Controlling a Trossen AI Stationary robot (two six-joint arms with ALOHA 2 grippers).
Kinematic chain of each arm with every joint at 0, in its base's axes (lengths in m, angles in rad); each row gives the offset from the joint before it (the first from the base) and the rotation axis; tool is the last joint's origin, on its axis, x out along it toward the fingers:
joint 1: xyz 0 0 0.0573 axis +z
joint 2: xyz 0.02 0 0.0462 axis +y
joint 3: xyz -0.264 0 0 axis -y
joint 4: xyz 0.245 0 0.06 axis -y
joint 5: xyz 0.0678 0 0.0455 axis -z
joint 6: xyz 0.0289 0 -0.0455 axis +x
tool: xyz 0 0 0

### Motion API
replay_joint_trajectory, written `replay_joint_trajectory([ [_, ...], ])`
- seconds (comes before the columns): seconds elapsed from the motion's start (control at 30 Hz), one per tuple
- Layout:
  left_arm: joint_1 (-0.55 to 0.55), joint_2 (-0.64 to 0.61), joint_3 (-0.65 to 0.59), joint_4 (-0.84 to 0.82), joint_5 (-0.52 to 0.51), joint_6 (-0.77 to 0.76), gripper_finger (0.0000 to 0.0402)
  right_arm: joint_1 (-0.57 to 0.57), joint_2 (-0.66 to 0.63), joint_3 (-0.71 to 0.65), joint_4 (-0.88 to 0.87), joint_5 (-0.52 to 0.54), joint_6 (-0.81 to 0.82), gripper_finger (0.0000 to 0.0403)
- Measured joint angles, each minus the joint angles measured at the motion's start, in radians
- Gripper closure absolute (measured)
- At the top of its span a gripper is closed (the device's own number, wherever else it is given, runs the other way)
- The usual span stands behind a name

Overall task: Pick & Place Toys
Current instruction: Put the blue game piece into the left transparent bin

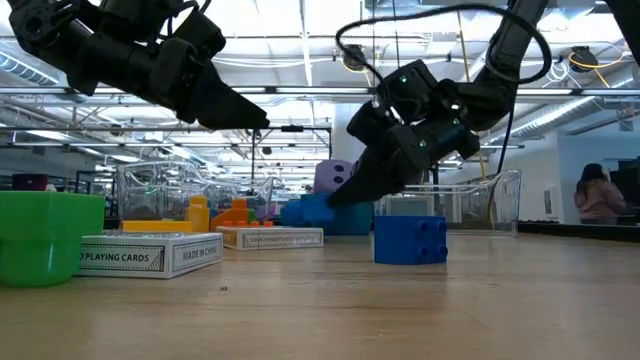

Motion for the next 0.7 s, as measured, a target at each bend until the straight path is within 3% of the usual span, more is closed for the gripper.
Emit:
replay_joint_trajectory([
  [0.17, 0.000, 0.000, 0.000, 0.032, -0.002, 0.051, 0.0178, -0.001, -0.018, 0.000, 0.006, -0.026, 0.044, 0.0402],
  [0.37, -0.002, 0.000, 0.000, 0.072, -0.009, 0.146, 0.0178, -0.008, -0.090, -0.001, 0.040, -0.130, 0.105, 0.0402],
  [0.7, -0.088, 0.000, 0.064, 0.034, -0.194, 0.407, 0.0178, -0.019, -0.214, 0.000, 0.071, -0.281, 0.213, 0.0403],
])
